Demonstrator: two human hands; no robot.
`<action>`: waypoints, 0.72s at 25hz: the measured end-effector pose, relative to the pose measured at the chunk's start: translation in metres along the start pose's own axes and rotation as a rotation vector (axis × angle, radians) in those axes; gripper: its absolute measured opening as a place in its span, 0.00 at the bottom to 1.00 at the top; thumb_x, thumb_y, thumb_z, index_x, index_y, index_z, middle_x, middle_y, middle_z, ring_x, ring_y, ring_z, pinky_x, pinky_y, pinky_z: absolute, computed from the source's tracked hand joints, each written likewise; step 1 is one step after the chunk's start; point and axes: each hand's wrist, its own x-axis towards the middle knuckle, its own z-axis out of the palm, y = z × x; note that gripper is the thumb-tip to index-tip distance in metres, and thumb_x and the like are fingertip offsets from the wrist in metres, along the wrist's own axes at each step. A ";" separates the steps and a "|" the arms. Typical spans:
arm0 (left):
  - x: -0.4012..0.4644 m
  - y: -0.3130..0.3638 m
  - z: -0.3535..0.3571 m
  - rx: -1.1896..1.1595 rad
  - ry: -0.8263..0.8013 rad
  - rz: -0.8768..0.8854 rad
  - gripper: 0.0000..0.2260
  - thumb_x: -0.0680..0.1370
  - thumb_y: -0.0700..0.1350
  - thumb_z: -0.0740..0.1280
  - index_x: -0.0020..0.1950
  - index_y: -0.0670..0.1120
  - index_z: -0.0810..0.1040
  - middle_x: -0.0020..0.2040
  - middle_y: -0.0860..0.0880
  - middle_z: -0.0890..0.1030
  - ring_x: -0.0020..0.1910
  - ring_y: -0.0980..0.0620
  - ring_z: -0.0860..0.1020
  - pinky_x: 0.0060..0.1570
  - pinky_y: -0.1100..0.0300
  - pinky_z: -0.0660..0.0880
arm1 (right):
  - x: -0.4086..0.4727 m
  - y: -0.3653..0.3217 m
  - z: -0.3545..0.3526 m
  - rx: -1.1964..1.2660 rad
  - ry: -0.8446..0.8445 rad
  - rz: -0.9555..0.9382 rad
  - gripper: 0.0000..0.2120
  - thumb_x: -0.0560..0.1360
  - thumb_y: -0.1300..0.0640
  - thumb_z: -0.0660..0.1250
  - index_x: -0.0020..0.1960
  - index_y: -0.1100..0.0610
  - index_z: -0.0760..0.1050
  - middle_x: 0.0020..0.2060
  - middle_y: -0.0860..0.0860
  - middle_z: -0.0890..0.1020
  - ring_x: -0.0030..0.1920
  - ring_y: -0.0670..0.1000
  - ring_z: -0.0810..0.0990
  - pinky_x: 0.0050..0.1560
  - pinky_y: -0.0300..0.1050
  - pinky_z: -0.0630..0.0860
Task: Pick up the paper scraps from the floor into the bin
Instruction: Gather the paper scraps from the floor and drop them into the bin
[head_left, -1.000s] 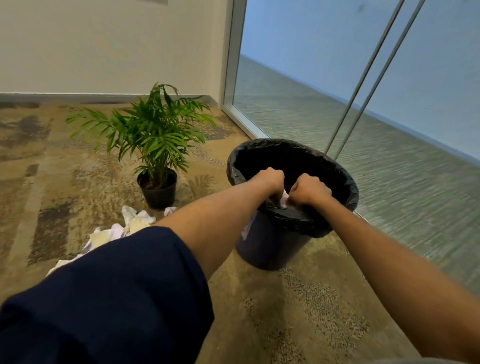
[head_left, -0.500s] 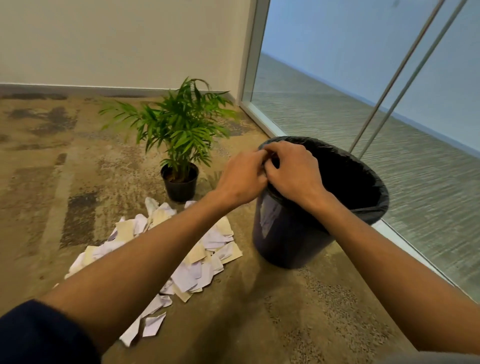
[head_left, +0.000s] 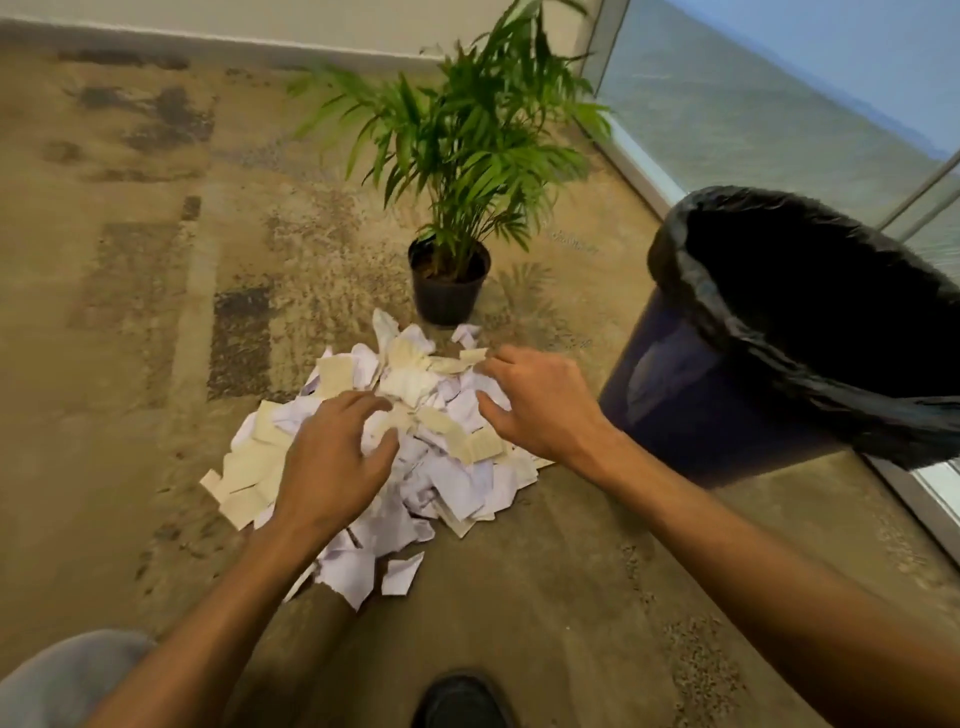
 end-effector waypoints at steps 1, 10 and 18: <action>-0.005 -0.009 0.000 0.065 -0.027 -0.026 0.16 0.76 0.53 0.67 0.61 0.48 0.79 0.62 0.48 0.78 0.60 0.47 0.76 0.54 0.51 0.74 | 0.000 -0.005 0.010 0.034 -0.059 -0.013 0.17 0.77 0.46 0.62 0.59 0.54 0.79 0.51 0.51 0.83 0.48 0.54 0.81 0.41 0.48 0.78; -0.009 -0.020 0.031 0.333 -0.266 0.025 0.34 0.67 0.68 0.67 0.68 0.53 0.70 0.64 0.50 0.72 0.61 0.48 0.70 0.53 0.55 0.74 | -0.025 -0.048 0.052 -0.065 -0.462 -0.051 0.32 0.71 0.26 0.58 0.50 0.55 0.75 0.41 0.51 0.80 0.42 0.54 0.80 0.34 0.46 0.66; -0.006 -0.029 0.053 0.369 -0.271 0.014 0.19 0.73 0.55 0.67 0.62 0.48 0.77 0.60 0.46 0.73 0.60 0.44 0.70 0.51 0.52 0.67 | -0.025 -0.063 0.072 -0.074 -0.507 0.058 0.10 0.79 0.50 0.57 0.53 0.56 0.73 0.46 0.53 0.81 0.45 0.59 0.80 0.36 0.46 0.67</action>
